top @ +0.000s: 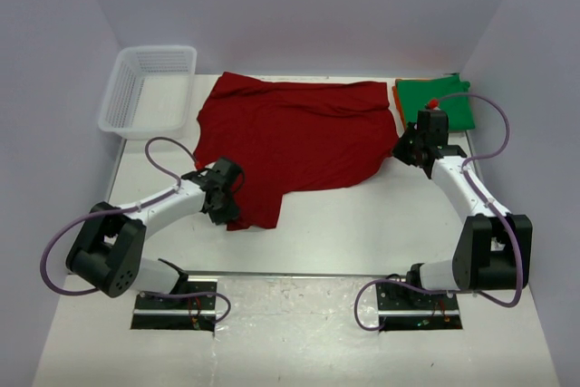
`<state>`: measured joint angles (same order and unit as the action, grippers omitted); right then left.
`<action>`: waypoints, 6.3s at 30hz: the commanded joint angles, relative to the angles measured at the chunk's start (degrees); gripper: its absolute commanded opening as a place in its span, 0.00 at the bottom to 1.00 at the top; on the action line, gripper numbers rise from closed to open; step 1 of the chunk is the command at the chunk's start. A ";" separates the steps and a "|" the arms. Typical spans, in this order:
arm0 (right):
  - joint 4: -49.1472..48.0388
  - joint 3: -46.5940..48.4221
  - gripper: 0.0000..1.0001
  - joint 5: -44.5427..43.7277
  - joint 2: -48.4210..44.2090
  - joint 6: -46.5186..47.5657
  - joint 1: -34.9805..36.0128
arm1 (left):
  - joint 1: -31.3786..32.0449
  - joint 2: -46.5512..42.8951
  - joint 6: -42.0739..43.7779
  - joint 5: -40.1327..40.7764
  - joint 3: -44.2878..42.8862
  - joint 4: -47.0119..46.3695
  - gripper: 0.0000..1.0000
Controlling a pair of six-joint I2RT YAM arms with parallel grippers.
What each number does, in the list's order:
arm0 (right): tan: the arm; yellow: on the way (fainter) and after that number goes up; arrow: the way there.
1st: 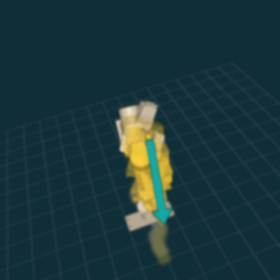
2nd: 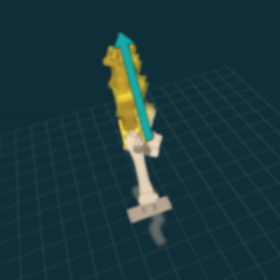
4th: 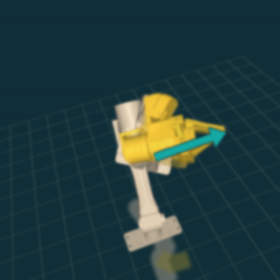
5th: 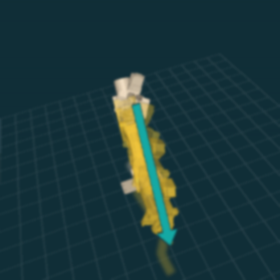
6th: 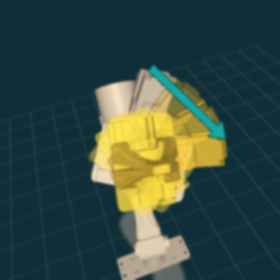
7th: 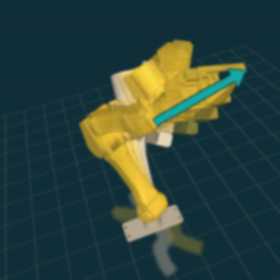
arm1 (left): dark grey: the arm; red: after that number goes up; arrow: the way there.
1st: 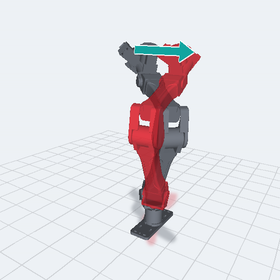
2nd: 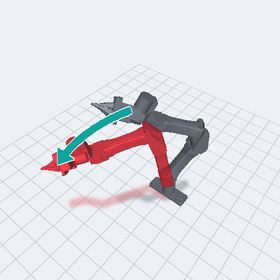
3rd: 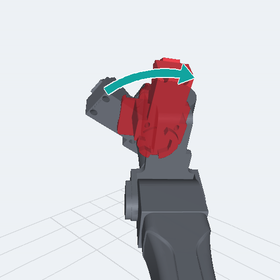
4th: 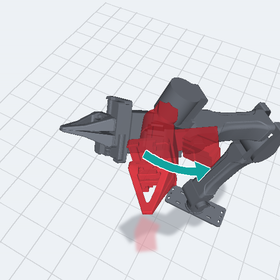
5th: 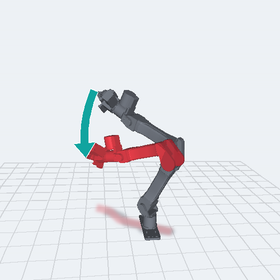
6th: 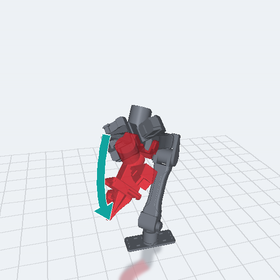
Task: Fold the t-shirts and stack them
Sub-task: Flatten out the tshirt
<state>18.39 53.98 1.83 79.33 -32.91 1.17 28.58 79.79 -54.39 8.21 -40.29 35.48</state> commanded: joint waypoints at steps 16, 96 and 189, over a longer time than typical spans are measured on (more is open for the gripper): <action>-1.52 0.43 0.00 0.99 -0.76 1.26 0.85 | -0.19 -1.83 1.39 3.22 -4.36 2.05 0.50; 1.12 3.59 0.00 -1.74 -2.78 3.64 3.57 | 0.07 -16.41 8.86 8.40 -6.20 2.22 0.00; 24.93 70.92 0.00 14.26 -9.08 25.79 12.71 | -13.99 -5.07 52.02 -9.44 -92.95 -8.16 0.00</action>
<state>42.83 125.49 16.97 74.65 -7.66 12.69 15.00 79.61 -3.25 -1.28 -132.90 28.29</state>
